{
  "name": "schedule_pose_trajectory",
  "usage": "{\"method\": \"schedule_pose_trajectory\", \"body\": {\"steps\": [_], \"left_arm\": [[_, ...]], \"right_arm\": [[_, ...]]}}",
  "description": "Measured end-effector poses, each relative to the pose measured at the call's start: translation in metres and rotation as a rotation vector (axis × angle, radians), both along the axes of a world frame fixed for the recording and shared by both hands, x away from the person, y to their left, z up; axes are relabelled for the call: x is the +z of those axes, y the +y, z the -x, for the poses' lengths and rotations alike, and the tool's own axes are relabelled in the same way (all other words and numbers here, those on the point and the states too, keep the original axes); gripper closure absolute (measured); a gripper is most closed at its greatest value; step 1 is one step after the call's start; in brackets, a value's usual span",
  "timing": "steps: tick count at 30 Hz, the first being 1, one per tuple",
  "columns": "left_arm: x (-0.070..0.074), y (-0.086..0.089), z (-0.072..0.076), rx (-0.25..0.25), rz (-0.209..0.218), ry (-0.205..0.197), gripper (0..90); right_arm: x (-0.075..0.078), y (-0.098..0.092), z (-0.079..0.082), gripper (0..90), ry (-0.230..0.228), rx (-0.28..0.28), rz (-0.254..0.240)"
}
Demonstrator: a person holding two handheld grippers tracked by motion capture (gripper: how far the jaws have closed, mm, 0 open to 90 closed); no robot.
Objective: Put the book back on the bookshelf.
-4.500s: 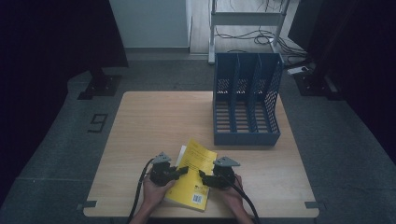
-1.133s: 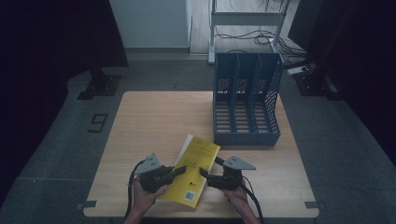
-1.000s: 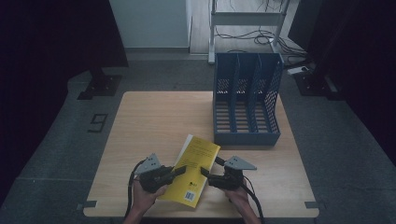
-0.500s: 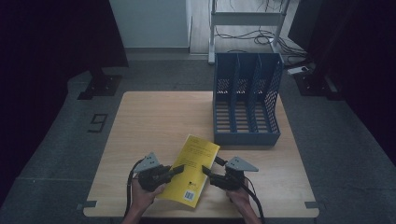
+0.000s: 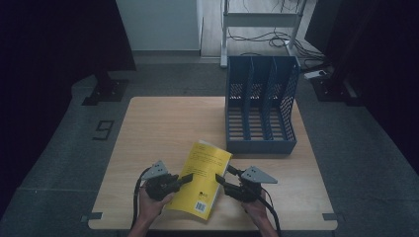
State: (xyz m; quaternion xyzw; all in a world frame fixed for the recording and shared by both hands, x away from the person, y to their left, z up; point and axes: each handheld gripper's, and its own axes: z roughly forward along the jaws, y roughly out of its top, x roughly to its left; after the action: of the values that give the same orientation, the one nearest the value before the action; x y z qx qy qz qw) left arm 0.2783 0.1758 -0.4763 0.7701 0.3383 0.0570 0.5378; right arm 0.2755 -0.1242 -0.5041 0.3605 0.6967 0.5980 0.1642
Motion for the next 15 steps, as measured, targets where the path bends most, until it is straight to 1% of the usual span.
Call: {"method": "schedule_pose_trajectory", "body": {"steps": [4, 6, 9, 10, 12, 15], "left_arm": [[-0.0009, -0.0011, -0.0001, -0.007, -0.003, 0.002, 85.9], [-0.0024, -0.0021, -0.0007, -0.026, 0.0, 0.012, 85.6], [-0.0038, -0.0029, -0.0014, -0.033, 0.0, 0.016, 85.2], [-0.0043, -0.0021, -0.0021, -0.035, 0.006, 0.02, 85.1], [-0.0048, -0.0018, -0.0026, -0.035, 0.011, 0.023, 85.1], [-0.0054, -0.0026, -0.0026, -0.031, 0.009, 0.024, 84.8]], "right_arm": [[0.0003, -0.0006, 0.0001, 44.6, 0.0, 0.017, -0.007], [0.0002, -0.0021, -0.0001, 47.2, 0.01, 0.064, -0.04], [0.0009, -0.0006, 0.0013, 49.4, 0.001, 0.075, -0.032], [0.0016, 0.0004, 0.0021, 52.2, -0.005, 0.068, -0.023], [0.0017, 0.0005, 0.0022, 53.0, -0.006, 0.063, -0.019], [0.0018, 0.0005, 0.0014, 55.2, 0.007, 0.053, -0.023]]}}
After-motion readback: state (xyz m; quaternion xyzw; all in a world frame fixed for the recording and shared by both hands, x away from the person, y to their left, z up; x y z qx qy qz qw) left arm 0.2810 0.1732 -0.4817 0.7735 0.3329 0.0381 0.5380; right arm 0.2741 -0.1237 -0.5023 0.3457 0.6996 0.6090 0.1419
